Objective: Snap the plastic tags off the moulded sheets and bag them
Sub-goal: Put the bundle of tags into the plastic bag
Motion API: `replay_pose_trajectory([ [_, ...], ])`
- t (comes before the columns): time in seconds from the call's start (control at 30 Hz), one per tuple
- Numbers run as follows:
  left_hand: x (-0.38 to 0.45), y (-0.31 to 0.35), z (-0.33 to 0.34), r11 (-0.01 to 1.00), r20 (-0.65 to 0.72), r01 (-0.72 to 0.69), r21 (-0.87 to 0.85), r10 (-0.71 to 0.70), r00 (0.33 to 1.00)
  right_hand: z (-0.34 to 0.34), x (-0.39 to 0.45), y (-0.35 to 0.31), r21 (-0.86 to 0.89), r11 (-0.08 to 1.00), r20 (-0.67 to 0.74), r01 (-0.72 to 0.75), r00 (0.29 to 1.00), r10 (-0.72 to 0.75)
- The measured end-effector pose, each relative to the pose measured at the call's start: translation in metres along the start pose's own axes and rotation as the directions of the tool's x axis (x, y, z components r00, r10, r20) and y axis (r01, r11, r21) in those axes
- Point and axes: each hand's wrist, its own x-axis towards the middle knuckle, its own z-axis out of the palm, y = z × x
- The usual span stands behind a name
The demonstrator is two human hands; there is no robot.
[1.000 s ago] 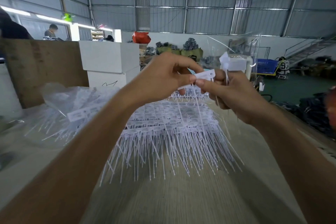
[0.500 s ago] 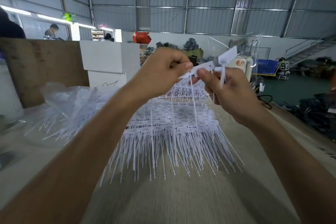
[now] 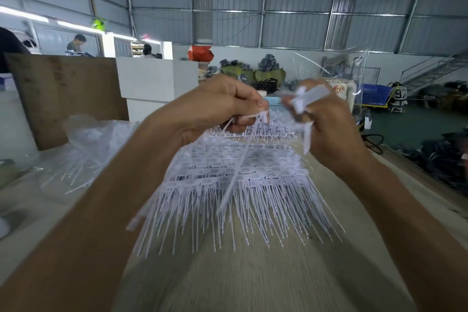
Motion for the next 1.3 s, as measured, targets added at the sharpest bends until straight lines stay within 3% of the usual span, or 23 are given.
replay_pose_trajectory([
  [0.07, -0.004, 0.002, -0.004, 1.0, 0.033, -0.009, 0.019, 0.008, 0.999, -0.006, -0.001, 0.008, 0.262, 0.931, -0.134, -0.254, 0.946, 0.296],
  [0.13, -0.005, 0.004, -0.009, 0.997, -0.069, -0.044, 0.06, 0.048, 0.996, -0.015, -0.003, 0.023, 0.399, 0.852, -0.178, -0.34, 0.882, 0.436],
  [0.2, -0.004, 0.005, -0.01, 0.986, -0.151, -0.093, 0.136, 0.113, 0.982, -0.019, -0.007, 0.03, 0.476, 0.807, -0.126, -0.349, 0.881, 0.455],
  [0.27, -0.002, 0.004, -0.005, 0.975, -0.16, -0.125, 0.184, 0.155, 0.975, -0.013, -0.008, 0.033, 0.428, 0.821, -0.063, -0.377, 0.894, 0.443],
  [0.37, 0.0, 0.004, -0.001, 0.965, -0.21, -0.13, 0.227, 0.179, 0.961, -0.004, -0.006, 0.033, 0.32, 0.842, -0.1, -0.434, 0.868, 0.486],
  [0.43, 0.0, 0.004, -0.001, 0.966, -0.226, -0.127, 0.225, 0.179, 0.958, -0.004, -0.004, 0.028, 0.4, 0.809, -0.105, -0.43, 0.856, 0.507],
  [0.5, 0.0, 0.004, 0.0, 0.966, -0.216, -0.135, 0.219, 0.183, 0.959, -0.002, -0.002, 0.02, 0.575, 0.677, 0.039, -0.459, 0.842, 0.538],
  [0.57, 0.001, 0.004, 0.004, 0.958, -0.181, -0.167, 0.232, 0.211, 0.961, -0.001, -0.001, 0.009, 0.668, 0.547, 0.267, -0.505, 0.849, 0.457],
  [0.63, 0.001, 0.004, 0.008, 0.948, -0.131, -0.22, 0.23, 0.254, 0.958, -0.001, 0.0, -0.005, 0.649, 0.585, 0.376, -0.486, 0.874, 0.308],
  [0.7, 0.001, 0.005, 0.012, 0.939, -0.115, -0.264, 0.221, 0.294, 0.949, 0.0, 0.001, -0.014, 0.586, 0.716, 0.353, -0.379, 0.915, 0.196],
  [0.77, 0.003, 0.005, 0.015, 0.925, -0.159, -0.282, 0.255, 0.327, 0.931, -0.002, 0.002, -0.017, 0.564, 0.761, 0.299, -0.322, 0.938, 0.175],
  [0.9, 0.01, 0.0, 0.023, 0.827, -0.271, -0.195, 0.527, 0.381, 0.884, -0.006, 0.002, -0.013, 0.65, 0.674, 0.263, -0.353, 0.935, 0.236],
  [1.07, 0.015, -0.006, 0.027, 0.87, -0.326, -0.112, 0.48, 0.296, 0.898, 0.001, 0.0, 0.0, 0.715, 0.534, 0.298, -0.45, 0.888, 0.35],
  [1.17, 0.018, -0.008, 0.029, 0.811, -0.356, -0.073, 0.58, 0.333, 0.873, 0.001, -0.001, 0.002, 0.708, 0.526, 0.344, -0.471, 0.881, 0.326],
  [1.3, 0.018, -0.01, 0.027, 0.792, -0.379, -0.037, 0.61, 0.332, 0.864, -0.001, -0.001, -0.001, 0.66, 0.594, 0.383, -0.459, 0.886, 0.26],
])
